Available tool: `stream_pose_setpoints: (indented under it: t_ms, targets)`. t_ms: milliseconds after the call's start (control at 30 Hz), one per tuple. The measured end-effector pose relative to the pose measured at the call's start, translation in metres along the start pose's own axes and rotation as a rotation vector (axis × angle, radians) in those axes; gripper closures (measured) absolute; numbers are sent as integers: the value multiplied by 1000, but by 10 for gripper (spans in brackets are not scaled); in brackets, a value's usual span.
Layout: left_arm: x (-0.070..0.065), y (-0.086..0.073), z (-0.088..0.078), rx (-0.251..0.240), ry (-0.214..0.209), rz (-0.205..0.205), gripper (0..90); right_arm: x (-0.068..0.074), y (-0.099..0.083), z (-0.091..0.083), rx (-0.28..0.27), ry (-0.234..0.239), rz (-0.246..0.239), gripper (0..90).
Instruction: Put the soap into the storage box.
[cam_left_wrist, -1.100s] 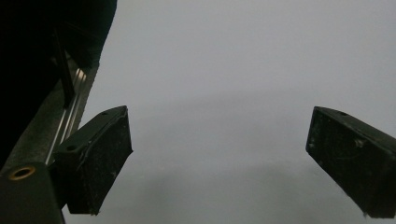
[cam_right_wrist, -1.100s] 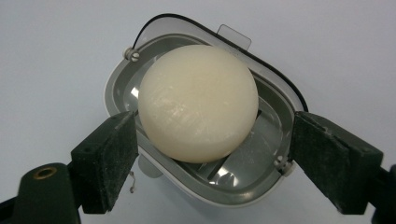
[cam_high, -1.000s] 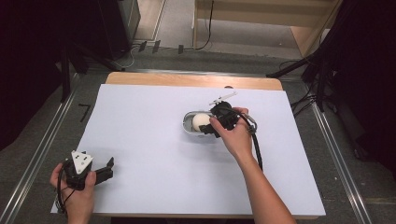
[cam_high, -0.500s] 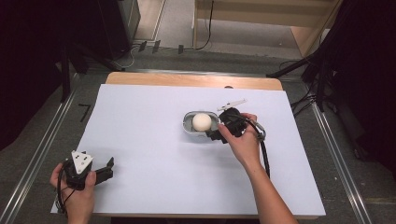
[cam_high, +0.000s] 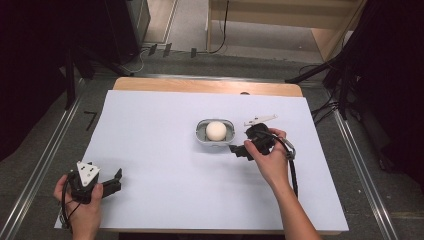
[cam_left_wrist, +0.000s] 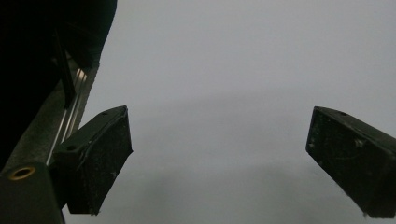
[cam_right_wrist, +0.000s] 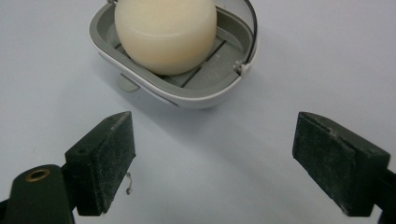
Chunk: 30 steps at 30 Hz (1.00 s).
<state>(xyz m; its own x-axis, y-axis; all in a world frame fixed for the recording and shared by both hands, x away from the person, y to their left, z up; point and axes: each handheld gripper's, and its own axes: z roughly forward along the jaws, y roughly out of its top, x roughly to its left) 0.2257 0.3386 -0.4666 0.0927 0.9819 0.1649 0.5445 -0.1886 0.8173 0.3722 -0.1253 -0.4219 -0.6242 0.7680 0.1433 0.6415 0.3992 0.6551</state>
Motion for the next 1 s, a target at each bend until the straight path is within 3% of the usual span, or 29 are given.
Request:
stream_pose_setpoints:
  t_ms: [1000]
  targets:
    - [-1, 0, 0, 8, 3, 9, 74, -32, -77, -32, -61, -46, 94, 139]
